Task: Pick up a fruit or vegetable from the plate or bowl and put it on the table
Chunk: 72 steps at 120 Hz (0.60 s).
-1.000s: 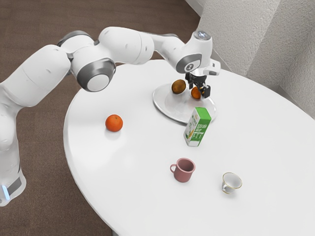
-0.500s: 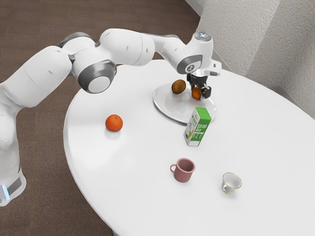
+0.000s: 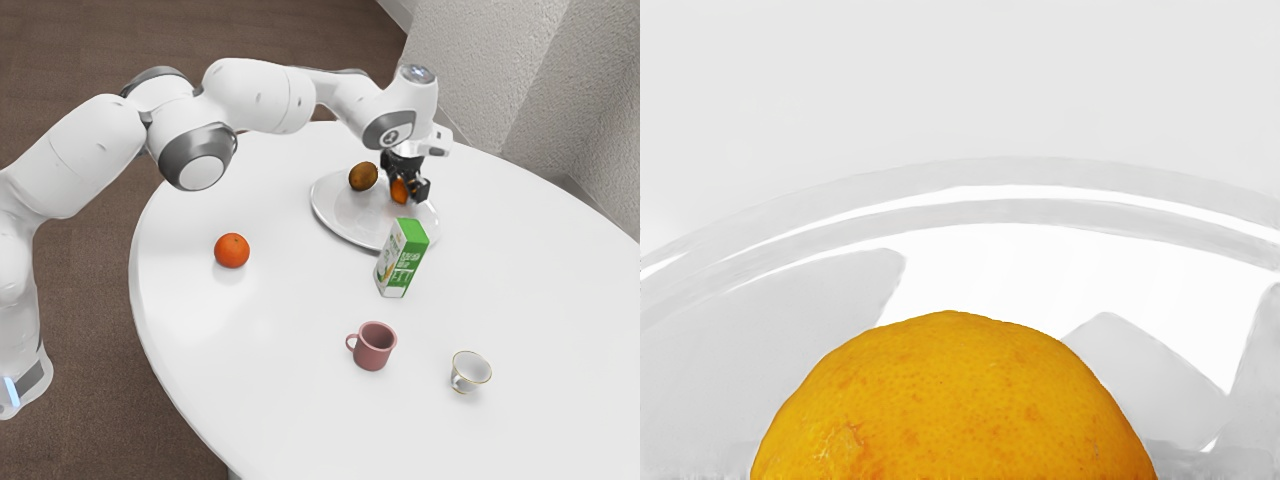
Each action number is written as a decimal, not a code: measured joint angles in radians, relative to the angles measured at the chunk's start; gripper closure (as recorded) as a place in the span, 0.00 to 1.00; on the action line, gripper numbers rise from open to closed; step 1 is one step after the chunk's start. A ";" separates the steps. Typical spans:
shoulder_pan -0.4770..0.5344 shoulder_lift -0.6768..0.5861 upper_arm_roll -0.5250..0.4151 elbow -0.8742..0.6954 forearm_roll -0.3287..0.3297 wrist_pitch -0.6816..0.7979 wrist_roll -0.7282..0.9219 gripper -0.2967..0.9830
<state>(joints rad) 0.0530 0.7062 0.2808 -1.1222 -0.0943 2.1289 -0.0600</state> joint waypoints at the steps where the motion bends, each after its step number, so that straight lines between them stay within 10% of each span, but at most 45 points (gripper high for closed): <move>1: 0.000 -0.001 0.000 0.005 0.000 -0.008 -0.001 0.47; 72: -0.215 -0.010 -0.015 0.254 0.016 -0.122 -0.053 0.48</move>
<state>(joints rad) -0.1617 0.6960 0.2655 -0.8684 -0.0780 2.0073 -0.1127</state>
